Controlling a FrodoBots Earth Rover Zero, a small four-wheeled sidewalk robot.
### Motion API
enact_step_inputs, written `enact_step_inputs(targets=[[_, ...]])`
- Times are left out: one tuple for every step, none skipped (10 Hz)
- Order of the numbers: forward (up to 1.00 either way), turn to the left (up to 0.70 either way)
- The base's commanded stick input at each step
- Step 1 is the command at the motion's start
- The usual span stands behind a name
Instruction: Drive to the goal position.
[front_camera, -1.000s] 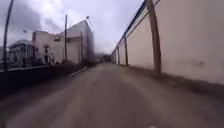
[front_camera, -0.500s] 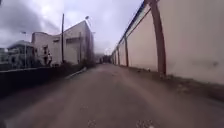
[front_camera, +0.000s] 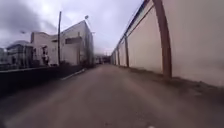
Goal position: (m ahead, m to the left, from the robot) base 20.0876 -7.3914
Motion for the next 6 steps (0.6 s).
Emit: enact_step_inputs(targets=[[0.7,0.13],[0.7,0.12],[0.7,0.24],[0.7,0.24],[0.7,0.09],[0.7,0.07]])
